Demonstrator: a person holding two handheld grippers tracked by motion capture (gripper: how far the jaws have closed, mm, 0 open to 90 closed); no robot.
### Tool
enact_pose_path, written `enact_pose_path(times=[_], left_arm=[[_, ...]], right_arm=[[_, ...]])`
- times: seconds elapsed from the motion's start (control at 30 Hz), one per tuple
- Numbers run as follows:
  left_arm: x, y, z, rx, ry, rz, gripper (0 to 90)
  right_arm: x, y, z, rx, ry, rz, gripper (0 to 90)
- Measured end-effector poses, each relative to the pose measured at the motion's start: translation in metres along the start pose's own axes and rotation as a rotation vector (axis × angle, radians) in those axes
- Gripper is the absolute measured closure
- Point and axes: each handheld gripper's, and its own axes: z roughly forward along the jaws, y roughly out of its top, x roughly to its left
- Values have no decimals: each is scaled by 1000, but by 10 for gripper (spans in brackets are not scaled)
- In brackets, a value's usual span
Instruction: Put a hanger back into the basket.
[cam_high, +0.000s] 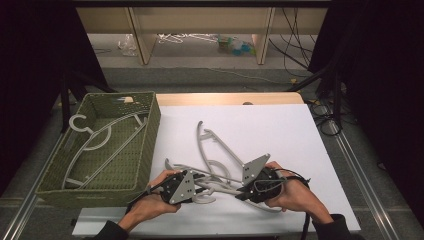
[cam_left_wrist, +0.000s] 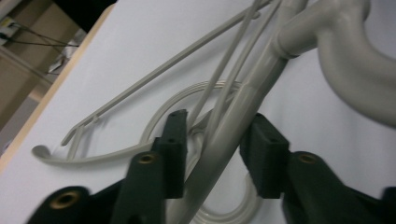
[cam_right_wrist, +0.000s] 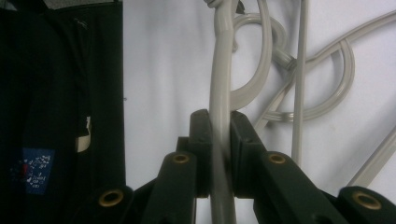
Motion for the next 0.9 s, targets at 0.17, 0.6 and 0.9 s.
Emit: enact_pose_path(times=[0.17, 0.6, 0.9], left_arm=[[1, 8, -1, 48, -37, 79, 699], [15, 23, -10, 57, 6, 6, 790], [38, 19, -22, 31, 12, -398, 790]], right_arm=[[-1, -2, -2, -3, -4, -13, 806], [-11, 5, -27, -167, -341, 119, 392], [-3, 12, -41, -243, -353, 199, 350]])
